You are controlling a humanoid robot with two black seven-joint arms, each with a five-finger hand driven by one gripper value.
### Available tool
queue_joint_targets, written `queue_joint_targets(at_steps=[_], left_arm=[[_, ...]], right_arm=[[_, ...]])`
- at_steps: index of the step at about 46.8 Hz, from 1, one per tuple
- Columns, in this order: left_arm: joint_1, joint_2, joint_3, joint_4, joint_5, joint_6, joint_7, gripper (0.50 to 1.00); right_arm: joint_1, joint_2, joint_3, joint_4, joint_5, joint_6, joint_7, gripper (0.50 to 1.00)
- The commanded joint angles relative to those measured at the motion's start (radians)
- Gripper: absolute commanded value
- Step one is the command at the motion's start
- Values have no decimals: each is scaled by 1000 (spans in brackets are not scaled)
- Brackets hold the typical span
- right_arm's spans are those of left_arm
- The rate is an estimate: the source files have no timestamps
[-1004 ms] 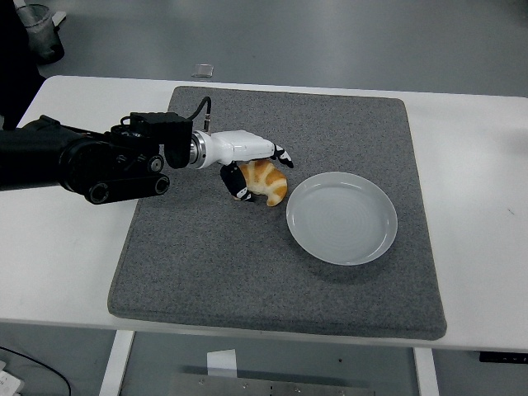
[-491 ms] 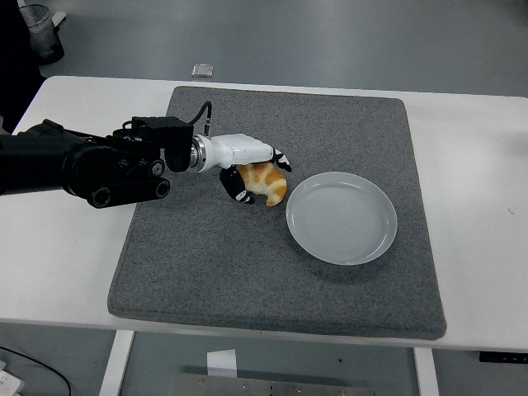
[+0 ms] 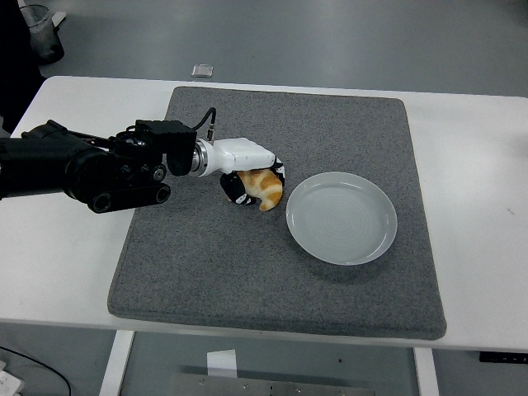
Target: Place the bread on the plate
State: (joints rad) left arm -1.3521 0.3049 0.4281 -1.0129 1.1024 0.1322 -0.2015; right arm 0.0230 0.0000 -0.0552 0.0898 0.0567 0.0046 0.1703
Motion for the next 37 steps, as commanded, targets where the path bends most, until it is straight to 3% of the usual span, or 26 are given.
queue_joint_targets(at_steps=[1, 4, 37], left_arm=[[1, -1, 0, -1, 7, 0, 4, 562], [1, -1, 0, -1, 11, 0, 4, 500], [-12, -1, -17, 25, -1, 1, 25, 500]], right_arm=[[0, 0, 0, -1, 0, 0, 0, 932], [0, 0, 0, -1, 0, 0, 0, 932], [0, 0, 0, -1, 0, 0, 0, 932]])
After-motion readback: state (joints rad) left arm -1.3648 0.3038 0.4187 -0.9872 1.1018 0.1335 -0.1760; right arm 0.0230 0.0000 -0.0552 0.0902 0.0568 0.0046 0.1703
